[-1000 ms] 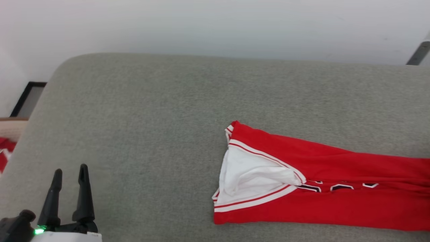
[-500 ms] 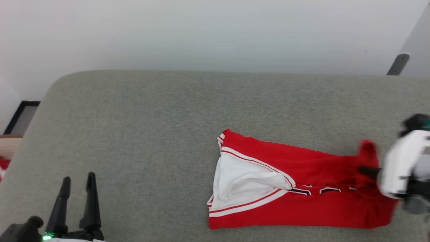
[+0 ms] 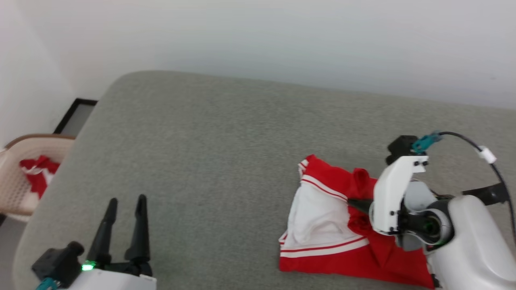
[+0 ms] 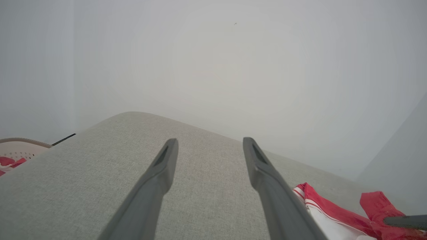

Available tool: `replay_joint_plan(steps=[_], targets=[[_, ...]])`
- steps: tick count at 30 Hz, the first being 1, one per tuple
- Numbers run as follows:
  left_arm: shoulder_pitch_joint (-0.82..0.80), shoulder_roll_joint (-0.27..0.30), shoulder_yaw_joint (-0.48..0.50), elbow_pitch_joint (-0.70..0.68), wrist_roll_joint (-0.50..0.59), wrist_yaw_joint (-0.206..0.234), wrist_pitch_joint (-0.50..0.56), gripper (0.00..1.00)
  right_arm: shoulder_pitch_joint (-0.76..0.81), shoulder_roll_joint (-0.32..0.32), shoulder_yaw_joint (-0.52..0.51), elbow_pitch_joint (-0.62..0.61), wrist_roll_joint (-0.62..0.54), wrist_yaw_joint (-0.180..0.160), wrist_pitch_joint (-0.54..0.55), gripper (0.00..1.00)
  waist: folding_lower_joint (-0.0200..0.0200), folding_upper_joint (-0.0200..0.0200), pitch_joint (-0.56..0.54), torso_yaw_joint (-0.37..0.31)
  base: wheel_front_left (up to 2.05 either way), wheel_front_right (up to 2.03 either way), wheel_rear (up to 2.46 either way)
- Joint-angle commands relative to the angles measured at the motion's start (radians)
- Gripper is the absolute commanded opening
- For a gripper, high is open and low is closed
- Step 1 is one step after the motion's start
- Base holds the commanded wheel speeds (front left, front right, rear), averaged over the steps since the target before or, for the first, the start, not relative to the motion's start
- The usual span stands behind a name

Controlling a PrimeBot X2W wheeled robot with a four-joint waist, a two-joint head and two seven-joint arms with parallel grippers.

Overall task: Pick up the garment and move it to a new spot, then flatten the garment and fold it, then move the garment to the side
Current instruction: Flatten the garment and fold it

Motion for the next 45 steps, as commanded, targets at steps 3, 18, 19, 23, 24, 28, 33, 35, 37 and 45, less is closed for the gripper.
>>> replay_joint_plan(steps=[3,18,19,23,24,28,33,35,37,45], targets=[[-0.024,0.001,-0.02,0.012,-0.009,-0.003,0.001,1.0,-0.034,0.019,0.031,0.073,-0.014,-0.001,-0.045,0.0,0.0,0.0,0.013,0.057,0.0,0.0,0.0],[-0.017,0.001,0.009,0.023,-0.009,-0.003,0.001,1.0,-0.133,0.037,0.177,0.167,0.054,-0.001,-0.147,1.0,0.0,0.0,0.014,0.049,0.0,0.0,0.0],[-0.013,0.003,0.014,0.021,-0.006,-0.003,0.001,1.0,-0.132,0.034,0.184,0.149,0.074,-0.001,-0.151,1.0,0.0,0.0,0.009,0.039,0.0,0.0,0.0],[0.004,0.009,0.036,0.01,0.001,-0.003,0.001,1.0,-0.1,-0.009,0.203,0.046,0.141,-0.001,-0.179,1.0,0.0,0.0,-0.004,-0.008,0.0,0.0,0.0],[0.009,0.012,0.041,0.007,0.005,-0.002,0.001,1.0,-0.091,-0.027,0.204,0.016,0.15,-0.001,-0.197,1.0,0.0,0.0,-0.008,-0.022,0.0,0.0,0.0],[0.028,0.019,0.066,-0.006,0.012,-0.003,0.001,1.0,-0.041,-0.119,0.215,-0.095,0.17,-0.001,-0.297,1.0,0.0,0.0,-0.02,-0.081,0.0,0.0,0.0],[0.059,0.023,0.099,-0.016,0.032,-0.003,0.001,1.0,0.038,-0.215,0.212,-0.176,0.178,-0.001,-0.463,1.0,0.0,0.0,-0.041,-0.157,0.0,0.0,0.0],[0.065,0.024,0.104,-0.02,0.035,-0.003,0.001,1.0,0.062,-0.254,0.21,-0.196,0.17,0.0,-0.527,1.0,0.0,0.0,-0.048,-0.181,0.0,0.0,0.0],[0.076,0.029,0.113,-0.022,0.042,-0.003,0.001,1.0,0.089,-0.282,0.206,-0.209,0.16,0.0,-0.592,1.0,0.0,0.0,-0.054,-0.205,0.0,0.0,0.0],[0.103,0.038,0.138,-0.028,0.086,-0.003,0.001,1.0,0.183,-0.37,0.171,-0.217,0.099,0.0,-0.843,1.0,0.0,0.0,-0.066,-0.276,0.0,0.0,0.0]])
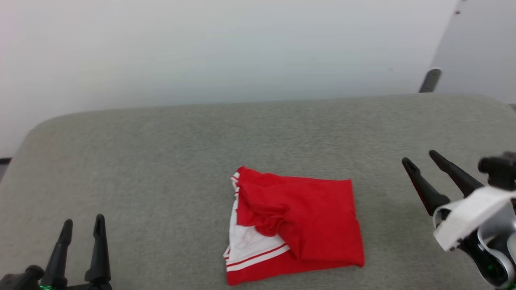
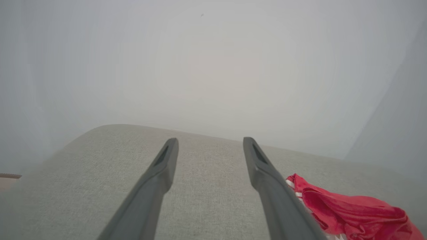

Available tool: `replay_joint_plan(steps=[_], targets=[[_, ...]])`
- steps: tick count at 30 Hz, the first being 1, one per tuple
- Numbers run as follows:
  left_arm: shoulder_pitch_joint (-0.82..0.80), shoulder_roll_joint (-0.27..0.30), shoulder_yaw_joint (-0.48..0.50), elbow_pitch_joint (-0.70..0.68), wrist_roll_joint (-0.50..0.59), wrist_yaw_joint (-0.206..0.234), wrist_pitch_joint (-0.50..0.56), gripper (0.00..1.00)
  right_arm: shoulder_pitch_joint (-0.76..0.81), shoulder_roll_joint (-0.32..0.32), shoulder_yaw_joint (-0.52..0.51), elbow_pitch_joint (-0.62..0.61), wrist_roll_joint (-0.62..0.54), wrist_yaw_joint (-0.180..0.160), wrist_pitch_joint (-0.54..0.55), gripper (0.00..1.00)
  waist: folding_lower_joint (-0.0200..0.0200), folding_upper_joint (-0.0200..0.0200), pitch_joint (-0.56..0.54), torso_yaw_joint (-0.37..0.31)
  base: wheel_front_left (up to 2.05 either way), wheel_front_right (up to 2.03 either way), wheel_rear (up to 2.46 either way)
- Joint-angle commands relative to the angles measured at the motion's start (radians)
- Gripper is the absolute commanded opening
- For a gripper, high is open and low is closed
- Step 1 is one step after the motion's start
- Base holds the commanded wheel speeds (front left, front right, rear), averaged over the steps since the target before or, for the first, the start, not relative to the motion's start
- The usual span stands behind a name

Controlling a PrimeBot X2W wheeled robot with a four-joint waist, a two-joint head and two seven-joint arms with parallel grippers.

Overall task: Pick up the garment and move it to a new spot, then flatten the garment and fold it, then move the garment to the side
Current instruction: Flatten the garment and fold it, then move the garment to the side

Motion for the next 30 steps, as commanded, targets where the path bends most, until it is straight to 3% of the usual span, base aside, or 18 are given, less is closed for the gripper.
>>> replay_joint_plan(steps=[1,7,14,22,30], targets=[[0.013,0.001,0.004,0.001,0.013,-0.002,0.001,1.0,0.02,-0.008,-0.005,0.002,-0.007,0.0,-0.022,1.0,0.0,-0.0001,-0.015,-0.032,0.0,0.0,0.0],[0.037,0.006,0.019,0.008,0.033,-0.002,0.001,1.0,0.102,-0.016,-0.044,0.025,-0.036,0.0,-0.141,1.0,0.0,-0.0001,-0.028,-0.051,0.0,0.0,0.0],[0.059,0.007,0.046,0.008,0.059,-0.002,0.001,1.0,0.186,-0.003,-0.091,0.028,-0.054,0.0,-0.19,1.0,0.0,-0.0001,-0.04,-0.053,0.0,0.0,0.0],[0.071,0.007,0.056,0.01,0.076,-0.002,0.001,1.0,0.237,0.02,-0.136,0.005,-0.078,0.0,-0.191,1.0,0.0,-0.0001,-0.049,-0.042,0.0,0.0,0.0],[0.056,0.014,0.042,0.016,0.067,-0.002,0.001,1.0,0.236,0.048,-0.136,-0.02,-0.076,0.0,-0.104,1.0,0.0,-0.0001,-0.041,-0.004,0.0,0.0,0.0]])
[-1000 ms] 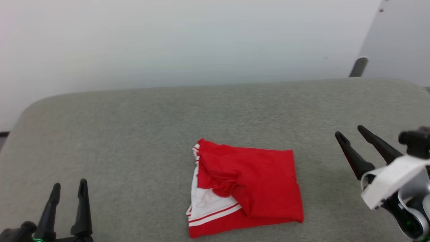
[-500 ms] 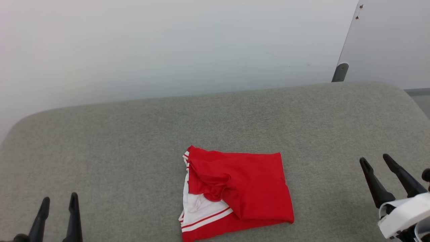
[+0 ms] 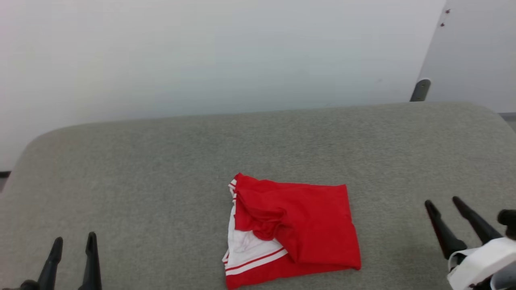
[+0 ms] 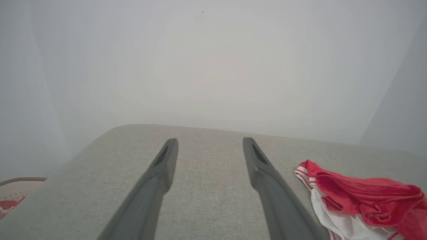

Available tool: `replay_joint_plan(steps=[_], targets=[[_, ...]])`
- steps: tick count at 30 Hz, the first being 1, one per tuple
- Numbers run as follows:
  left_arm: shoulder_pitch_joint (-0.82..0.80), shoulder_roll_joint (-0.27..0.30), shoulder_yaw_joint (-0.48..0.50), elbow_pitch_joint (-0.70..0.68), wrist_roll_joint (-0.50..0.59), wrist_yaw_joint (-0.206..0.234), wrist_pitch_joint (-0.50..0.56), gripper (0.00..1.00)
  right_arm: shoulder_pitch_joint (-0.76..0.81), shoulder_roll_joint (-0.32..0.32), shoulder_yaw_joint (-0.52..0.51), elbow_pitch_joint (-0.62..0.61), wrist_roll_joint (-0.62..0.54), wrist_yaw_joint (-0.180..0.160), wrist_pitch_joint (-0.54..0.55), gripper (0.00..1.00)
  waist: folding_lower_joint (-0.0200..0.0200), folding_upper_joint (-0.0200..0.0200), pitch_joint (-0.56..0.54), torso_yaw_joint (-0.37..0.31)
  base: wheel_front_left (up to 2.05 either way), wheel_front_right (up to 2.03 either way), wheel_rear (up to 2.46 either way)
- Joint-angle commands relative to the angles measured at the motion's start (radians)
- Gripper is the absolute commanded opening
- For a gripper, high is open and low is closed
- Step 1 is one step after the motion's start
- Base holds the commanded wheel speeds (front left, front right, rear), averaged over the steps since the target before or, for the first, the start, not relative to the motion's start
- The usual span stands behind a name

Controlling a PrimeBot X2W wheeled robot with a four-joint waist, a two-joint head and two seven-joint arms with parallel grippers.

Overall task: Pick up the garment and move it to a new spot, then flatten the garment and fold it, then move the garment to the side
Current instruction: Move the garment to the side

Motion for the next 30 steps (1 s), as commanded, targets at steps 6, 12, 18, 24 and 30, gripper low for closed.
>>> replay_joint_plan(steps=[6,12,18,24,30], targets=[[-0.038,0.011,-0.052,0.005,-0.006,-0.002,0.004,1.0,-0.062,0.003,0.033,0.019,0.027,0.0,0.145,1.0,0.0,-0.0001,0.034,0.082,0.0,0.0,0.0],[-0.084,0.004,-0.098,0.008,-0.016,-0.002,0.01,1.0,-0.135,-0.001,0.05,0.084,0.051,0.0,0.293,1.0,0.0,-0.0001,0.085,0.161,0.0,0.0,0.0],[-0.127,-0.011,-0.135,0.025,-0.025,-0.002,0.006,1.0,-0.189,0.013,0.06,0.159,0.063,0.0,0.416,1.0,0.0,-0.0001,0.149,0.226,0.0,0.0,0.0],[-0.16,-0.023,-0.163,0.052,-0.032,-0.002,0.002,1.0,-0.219,0.029,0.056,0.233,0.072,0.0,0.522,1.0,0.0,-0.0001,0.191,0.267,0.0,0.0,0.0],[-0.177,-0.034,-0.177,0.067,-0.04,-0.002,-0.001,1.0,-0.227,0.056,0.061,0.296,0.08,0.0,0.608,1.0,0.0,-0.0001,0.21,0.293,0.0,0.0,0.0]])
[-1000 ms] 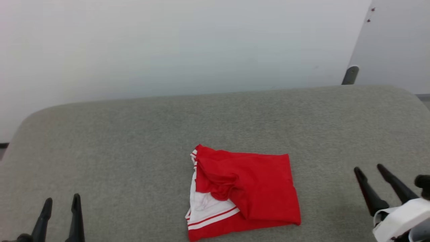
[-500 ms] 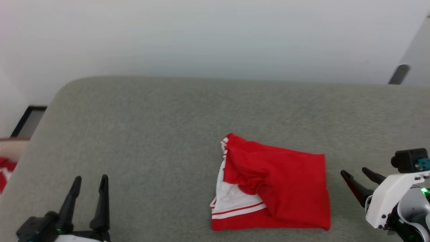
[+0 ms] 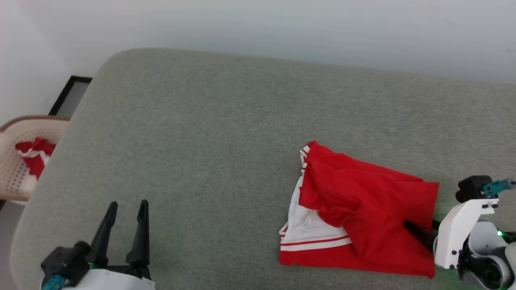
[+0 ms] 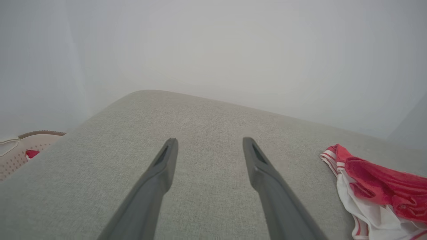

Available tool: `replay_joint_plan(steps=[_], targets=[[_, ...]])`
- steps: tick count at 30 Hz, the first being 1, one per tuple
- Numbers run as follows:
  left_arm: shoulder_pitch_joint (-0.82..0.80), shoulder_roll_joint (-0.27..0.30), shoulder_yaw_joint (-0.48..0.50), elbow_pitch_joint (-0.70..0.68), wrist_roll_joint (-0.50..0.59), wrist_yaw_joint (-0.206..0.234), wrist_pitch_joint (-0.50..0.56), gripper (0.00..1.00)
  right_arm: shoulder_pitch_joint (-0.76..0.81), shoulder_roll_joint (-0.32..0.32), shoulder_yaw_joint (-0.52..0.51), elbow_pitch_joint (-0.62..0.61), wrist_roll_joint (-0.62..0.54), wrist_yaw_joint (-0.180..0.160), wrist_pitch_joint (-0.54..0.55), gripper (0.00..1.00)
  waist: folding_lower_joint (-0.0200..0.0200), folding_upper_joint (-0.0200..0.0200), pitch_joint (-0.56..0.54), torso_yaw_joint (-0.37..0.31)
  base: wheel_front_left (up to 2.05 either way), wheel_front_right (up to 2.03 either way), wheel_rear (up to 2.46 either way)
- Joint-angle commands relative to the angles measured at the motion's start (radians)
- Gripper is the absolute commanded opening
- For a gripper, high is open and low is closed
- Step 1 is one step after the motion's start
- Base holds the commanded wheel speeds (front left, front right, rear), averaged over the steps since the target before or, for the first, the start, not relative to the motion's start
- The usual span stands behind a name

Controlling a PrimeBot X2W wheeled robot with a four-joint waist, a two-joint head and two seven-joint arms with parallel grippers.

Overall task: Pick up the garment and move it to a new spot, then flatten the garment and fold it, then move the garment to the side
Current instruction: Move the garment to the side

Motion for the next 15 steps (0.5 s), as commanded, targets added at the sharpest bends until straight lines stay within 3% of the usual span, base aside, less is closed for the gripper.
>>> replay_joint_plan(steps=[1,2,3,4,5,6,15], targets=[[-0.012,-0.004,0.0,0.0,-0.007,-0.002,-0.005,1.0,0.01,0.019,0.011,0.033,0.003,0.0,0.026,1.0,0.0,0.0,0.02,0.025,0.0,0.0,0.0],[-0.013,-0.005,0.002,-0.001,-0.008,-0.002,-0.005,1.0,0.006,0.021,0.016,0.044,-0.005,0.0,0.036,1.0,0.0,0.0,0.021,0.027,0.0,0.0,0.0],[-0.013,-0.007,0.002,-0.002,-0.008,-0.002,-0.005,1.0,0.004,0.022,0.03,0.051,-0.008,0.0,0.051,0.76,0.0,0.0,0.022,0.029,0.0,0.0,0.0],[-0.013,-0.007,0.002,-0.002,-0.008,-0.002,-0.005,1.0,0.004,0.022,0.03,0.051,-0.008,0.0,0.051,0.76,0.0,0.0,0.022,0.029,0.0,0.0,0.0],[-0.013,-0.011,0.006,-0.002,-0.01,-0.002,-0.005,1.0,0.003,0.023,0.042,0.055,-0.002,0.0,0.063,0.06,0.0,0.0,0.022,0.03,0.0,0.0,0.0],[-0.013,-0.012,0.008,-0.004,-0.012,-0.002,-0.005,1.0,0.0,0.021,0.055,0.055,0.002,0.0,0.074,0.0,0.0,0.0,0.022,0.031,0.0,0.0,0.0],[-0.005,-0.016,0.028,-0.017,0.002,-0.002,-0.003,1.0,-0.081,-0.079,0.073,0.002,-0.025,-0.001,0.07,0.0,0.0,0.0,0.022,-0.004,0.0,0.0,0.0]])
